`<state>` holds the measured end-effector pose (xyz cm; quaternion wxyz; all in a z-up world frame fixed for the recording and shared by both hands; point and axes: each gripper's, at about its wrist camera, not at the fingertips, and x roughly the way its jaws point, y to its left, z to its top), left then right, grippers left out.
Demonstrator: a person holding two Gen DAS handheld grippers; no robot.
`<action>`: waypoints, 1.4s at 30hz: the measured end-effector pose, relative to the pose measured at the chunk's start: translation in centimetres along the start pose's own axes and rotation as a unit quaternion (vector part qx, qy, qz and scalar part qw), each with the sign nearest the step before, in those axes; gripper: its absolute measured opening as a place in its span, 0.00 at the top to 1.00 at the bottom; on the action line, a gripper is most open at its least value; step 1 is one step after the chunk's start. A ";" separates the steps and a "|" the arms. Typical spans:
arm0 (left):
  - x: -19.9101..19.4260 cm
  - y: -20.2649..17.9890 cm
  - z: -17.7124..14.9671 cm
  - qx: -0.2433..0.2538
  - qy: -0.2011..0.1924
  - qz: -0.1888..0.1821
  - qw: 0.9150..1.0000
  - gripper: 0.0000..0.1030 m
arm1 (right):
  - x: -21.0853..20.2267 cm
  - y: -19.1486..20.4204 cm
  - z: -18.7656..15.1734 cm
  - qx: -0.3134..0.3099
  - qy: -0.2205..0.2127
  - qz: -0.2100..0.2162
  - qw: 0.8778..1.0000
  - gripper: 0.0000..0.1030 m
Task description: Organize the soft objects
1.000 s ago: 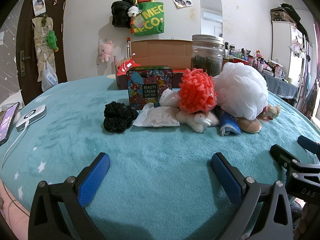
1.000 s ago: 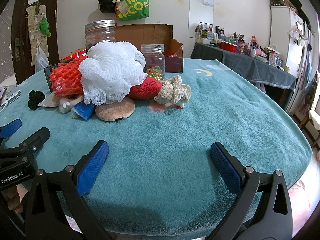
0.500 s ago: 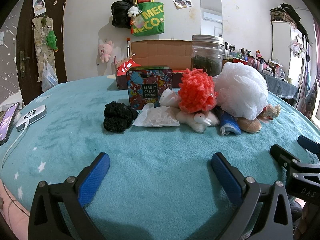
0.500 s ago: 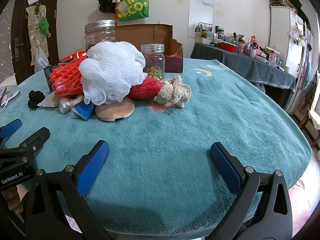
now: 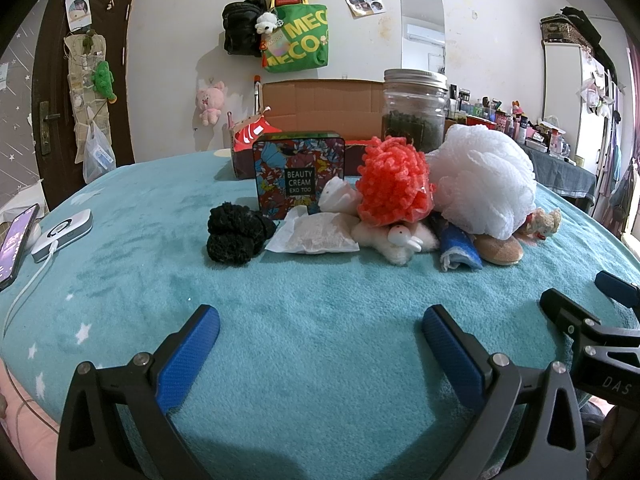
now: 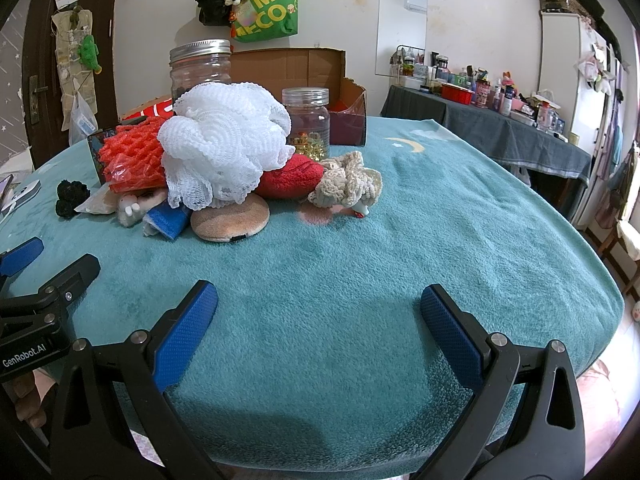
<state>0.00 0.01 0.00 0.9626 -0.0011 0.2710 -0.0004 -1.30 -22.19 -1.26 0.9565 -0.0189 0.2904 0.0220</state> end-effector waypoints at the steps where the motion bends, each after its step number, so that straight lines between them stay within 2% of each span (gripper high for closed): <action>1: 0.0 0.0 0.0 0.000 0.000 0.000 1.000 0.00 | 0.0 0.0 0.0 0.000 0.000 0.000 1.000 0.00; 16: 0.0 -0.1 0.0 0.003 0.006 -0.003 1.000 0.00 | 0.0 0.1 0.0 0.001 0.006 0.002 1.000 0.00; 20: 0.1 0.2 1.2 0.005 0.014 -0.022 1.000 0.00 | 0.2 -0.5 0.6 0.005 0.013 0.016 1.000 0.00; 26: -0.3 0.3 3.3 0.010 -0.005 -0.053 0.999 0.00 | -0.1 -0.9 2.2 0.007 -0.001 0.035 0.999 0.00; 30: -0.2 0.2 5.5 0.016 -0.009 -0.085 0.996 0.00 | -0.4 -1.7 4.2 0.011 -0.019 0.060 0.998 0.00; 35: 1.1 0.2 8.1 0.024 0.000 -0.115 0.993 0.00 | 0.3 -2.4 7.6 0.003 -0.027 0.110 0.994 0.00; 38: 1.9 0.2 9.0 0.029 0.010 -0.135 0.990 0.00 | 1.3 -2.4 9.5 -0.007 -0.015 0.146 0.989 0.00; 42: 3.0 -0.3 9.3 0.054 0.025 -0.138 0.989 0.03 | 3.6 -1.8 11.3 -0.021 0.017 0.197 0.980 0.00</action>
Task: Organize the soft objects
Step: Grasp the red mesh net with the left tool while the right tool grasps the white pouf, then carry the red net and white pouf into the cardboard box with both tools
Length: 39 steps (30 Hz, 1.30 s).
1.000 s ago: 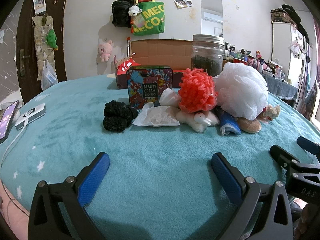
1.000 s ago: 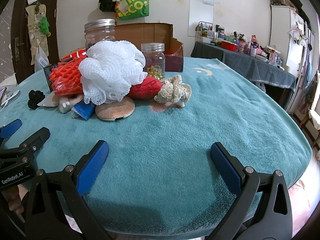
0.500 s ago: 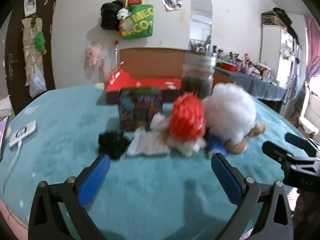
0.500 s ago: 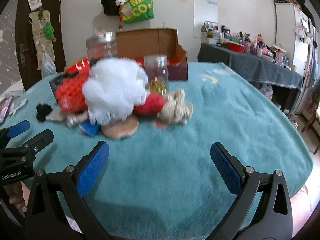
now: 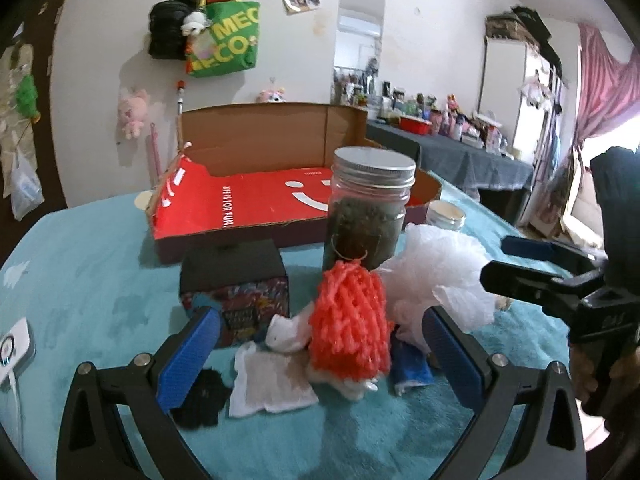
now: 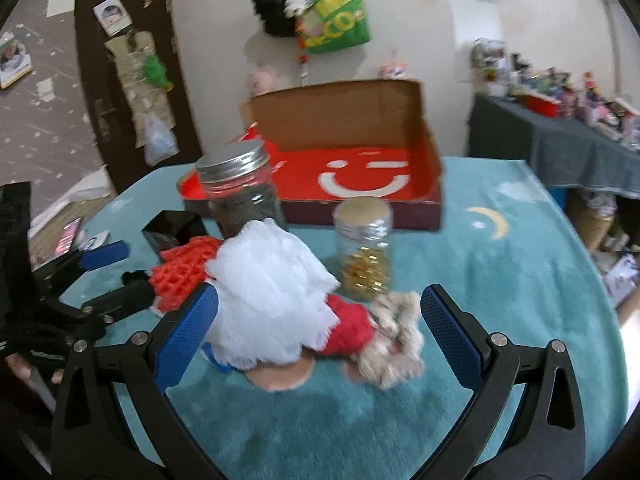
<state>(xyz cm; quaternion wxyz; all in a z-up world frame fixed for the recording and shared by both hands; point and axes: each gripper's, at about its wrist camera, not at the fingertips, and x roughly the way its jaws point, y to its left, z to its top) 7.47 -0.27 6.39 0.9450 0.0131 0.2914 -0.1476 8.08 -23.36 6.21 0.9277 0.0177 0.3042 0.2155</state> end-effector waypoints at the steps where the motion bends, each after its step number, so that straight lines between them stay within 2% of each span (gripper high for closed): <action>1: 0.3 -0.2 0.2 0.007 0.003 -0.003 1.000 0.07 | 0.4 0.0 0.2 -0.002 0.008 0.014 1.000 0.00; 3: 0.9 -0.5 0.3 0.022 0.013 -0.008 1.000 0.13 | 1.1 0.1 0.4 -0.004 0.018 0.039 0.999 0.00; 7: 2.0 -0.6 0.1 0.035 0.038 -0.016 0.999 0.33 | 2.5 0.5 0.6 -0.009 0.035 0.074 0.997 0.02; 9: 2.3 -0.6 -0.1 0.034 0.049 -0.025 0.998 0.41 | 3.0 0.7 0.7 -0.012 0.044 0.085 0.995 0.14; 11: 2.3 -0.5 -0.3 0.028 0.055 -0.043 0.997 0.56 | 3.5 0.8 0.6 -0.013 0.056 0.093 0.994 0.28; 12: 2.3 -0.5 -0.2 0.028 0.055 -0.046 0.997 0.57 | 3.7 0.9 0.5 -0.011 0.062 0.098 0.993 0.35; 14: 1.9 -0.7 -0.3 0.031 0.050 -0.043 0.997 0.60 | 3.8 1.0 0.2 -0.010 0.065 0.103 0.992 0.43; 17: 1.5 -0.8 -0.4 0.023 0.048 -0.047 0.997 0.61 | 2.9 1.3 -0.1 -0.015 0.046 0.098 0.994 0.55; 21: 0.5 -0.5 -0.4 0.015 0.040 -0.042 0.998 0.62 | 1.3 1.4 -0.4 -0.004 0.019 0.092 0.996 0.63; 29: -1.4 0.6 0.0 0.009 0.023 -0.025 0.999 0.62 | -1.7 1.1 -0.1 0.019 -0.025 0.074 0.997 0.66; 39: -3.5 2.0 1.9 0.004 -0.003 -0.008 1.000 0.62 | -3.5 0.9 0.7 0.014 -0.049 0.049 0.997 0.66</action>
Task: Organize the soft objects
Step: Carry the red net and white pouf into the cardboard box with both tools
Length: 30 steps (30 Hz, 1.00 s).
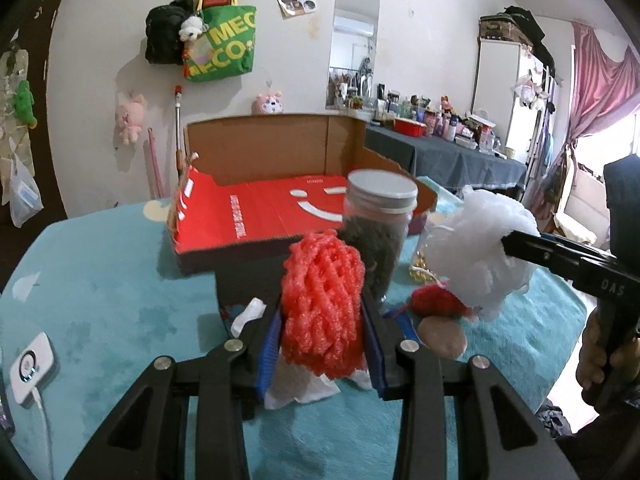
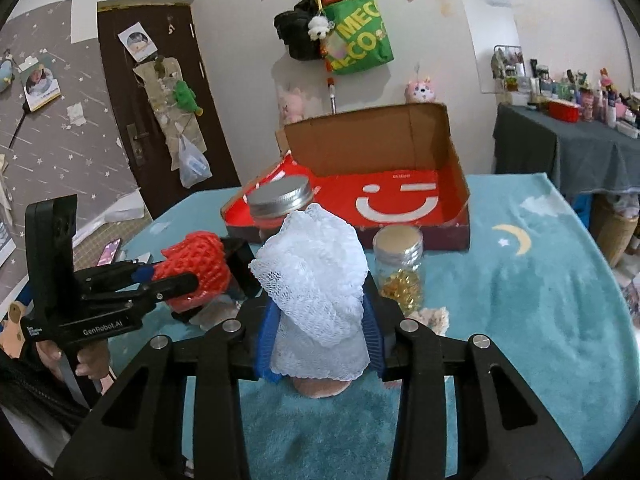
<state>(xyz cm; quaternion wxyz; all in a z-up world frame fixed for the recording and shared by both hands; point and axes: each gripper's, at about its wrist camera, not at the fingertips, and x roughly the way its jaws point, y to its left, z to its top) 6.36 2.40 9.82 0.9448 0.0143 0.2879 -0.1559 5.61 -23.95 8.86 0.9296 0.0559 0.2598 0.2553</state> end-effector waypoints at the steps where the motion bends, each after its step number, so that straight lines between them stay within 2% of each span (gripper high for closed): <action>1: -0.1 0.1 0.3 0.001 -0.002 0.001 1.000 0.62 | -0.2 -0.1 0.1 0.000 -0.002 -0.001 1.000 0.66; 9: -0.4 1.7 4.0 0.012 -0.014 -0.008 1.000 0.62 | -1.4 -0.2 3.2 -0.021 -0.033 -0.012 0.999 0.66; 18: 1.1 3.1 9.8 0.049 -0.005 -0.017 0.999 0.62 | -0.4 0.2 9.4 -0.086 -0.051 -0.021 0.995 0.66; 23: 3.9 3.5 12.9 0.076 0.018 -0.009 0.997 0.62 | 2.8 -0.1 13.7 -0.108 -0.029 -0.019 0.993 0.66; 30: 10.4 4.6 16.7 0.084 0.066 -0.016 0.994 0.61 | 11.4 -1.2 17.9 -0.126 0.040 -0.038 0.990 0.66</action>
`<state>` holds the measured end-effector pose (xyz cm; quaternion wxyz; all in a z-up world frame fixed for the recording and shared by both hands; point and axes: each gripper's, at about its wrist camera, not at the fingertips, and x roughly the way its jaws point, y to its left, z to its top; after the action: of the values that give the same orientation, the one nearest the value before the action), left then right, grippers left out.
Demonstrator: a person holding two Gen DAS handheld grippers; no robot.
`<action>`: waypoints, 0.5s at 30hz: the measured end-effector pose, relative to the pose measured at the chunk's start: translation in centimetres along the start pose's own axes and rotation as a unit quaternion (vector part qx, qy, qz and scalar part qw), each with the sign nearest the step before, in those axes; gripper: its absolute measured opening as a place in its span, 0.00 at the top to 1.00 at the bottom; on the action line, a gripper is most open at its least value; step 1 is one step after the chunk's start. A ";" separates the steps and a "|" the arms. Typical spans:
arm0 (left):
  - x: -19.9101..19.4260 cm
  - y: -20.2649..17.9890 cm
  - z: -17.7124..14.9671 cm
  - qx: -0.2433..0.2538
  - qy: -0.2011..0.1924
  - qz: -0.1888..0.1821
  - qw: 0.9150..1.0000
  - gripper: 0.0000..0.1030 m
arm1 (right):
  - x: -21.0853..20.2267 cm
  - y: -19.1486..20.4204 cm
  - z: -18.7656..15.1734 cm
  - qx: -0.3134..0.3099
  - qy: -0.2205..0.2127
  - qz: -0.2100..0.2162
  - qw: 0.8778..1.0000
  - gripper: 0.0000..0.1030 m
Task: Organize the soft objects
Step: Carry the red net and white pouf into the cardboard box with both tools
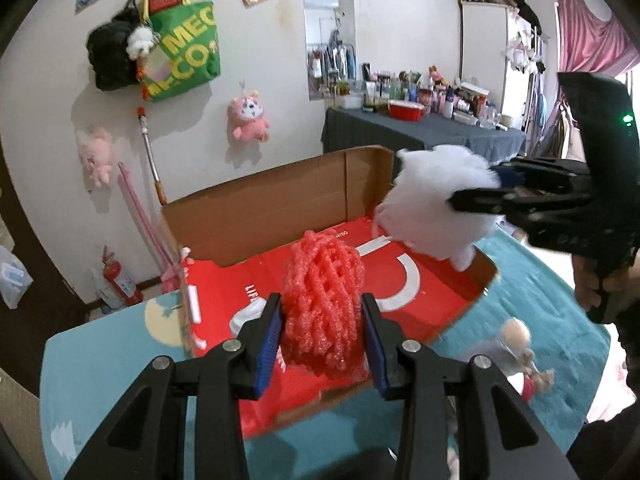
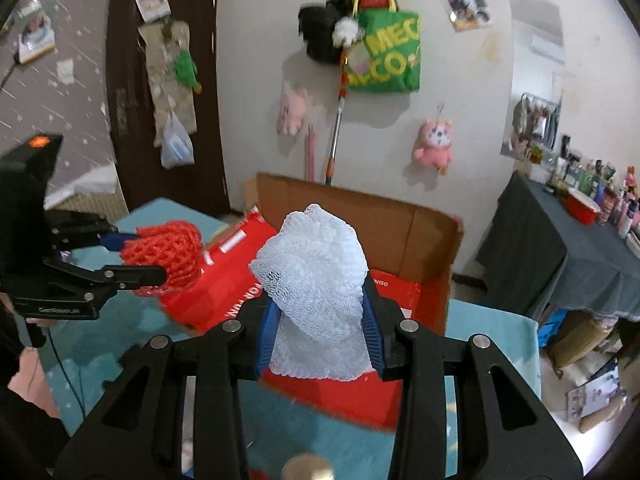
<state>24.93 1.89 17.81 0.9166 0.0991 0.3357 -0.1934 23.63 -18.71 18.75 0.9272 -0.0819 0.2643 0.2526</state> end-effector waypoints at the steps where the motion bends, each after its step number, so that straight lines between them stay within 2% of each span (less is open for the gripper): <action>1: 1.4 0.3 0.7 0.001 0.012 -0.005 1.000 0.61 | 1.7 -0.4 0.5 -0.001 0.014 -0.004 1.000 0.66; 9: 10.0 1.0 3.2 0.001 0.080 -0.007 0.997 0.60 | 12.2 -3.0 2.7 0.015 0.093 -0.021 0.995 0.66; 11: 12.5 1.6 3.4 -0.005 0.104 0.007 0.994 0.60 | 14.4 -3.7 3.0 0.025 0.110 -0.026 0.993 0.65; 15: 15.6 2.3 3.7 -0.011 0.123 0.019 0.992 0.60 | 18.1 -4.5 3.2 0.042 0.138 -0.030 0.989 0.65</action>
<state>38.98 -1.68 10.49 0.8727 0.1185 0.4465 -0.1581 40.61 -14.00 11.96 0.8916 -0.0849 0.3974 0.1999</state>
